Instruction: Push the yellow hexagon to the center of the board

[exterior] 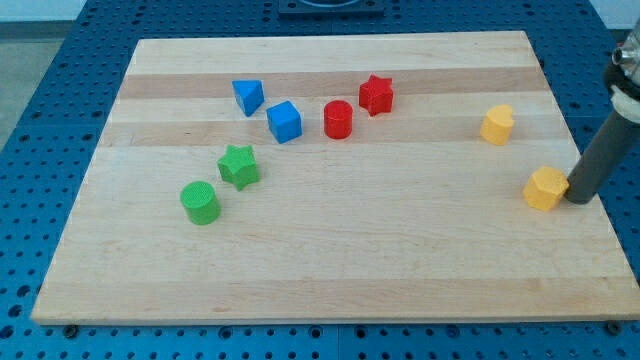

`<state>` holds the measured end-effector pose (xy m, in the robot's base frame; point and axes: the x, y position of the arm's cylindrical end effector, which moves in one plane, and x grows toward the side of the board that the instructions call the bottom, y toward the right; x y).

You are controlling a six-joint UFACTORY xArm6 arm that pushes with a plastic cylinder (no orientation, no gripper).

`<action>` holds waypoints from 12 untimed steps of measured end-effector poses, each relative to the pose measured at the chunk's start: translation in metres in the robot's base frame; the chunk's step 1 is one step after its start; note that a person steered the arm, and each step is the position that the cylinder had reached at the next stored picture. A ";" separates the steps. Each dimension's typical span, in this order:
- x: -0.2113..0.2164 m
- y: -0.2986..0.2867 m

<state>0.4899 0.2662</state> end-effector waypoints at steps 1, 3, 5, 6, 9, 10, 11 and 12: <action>0.000 -0.017; 0.000 -0.056; 0.000 -0.097; 0.000 -0.116; 0.000 -0.175; 0.000 -0.196; 0.001 -0.204; 0.015 -0.177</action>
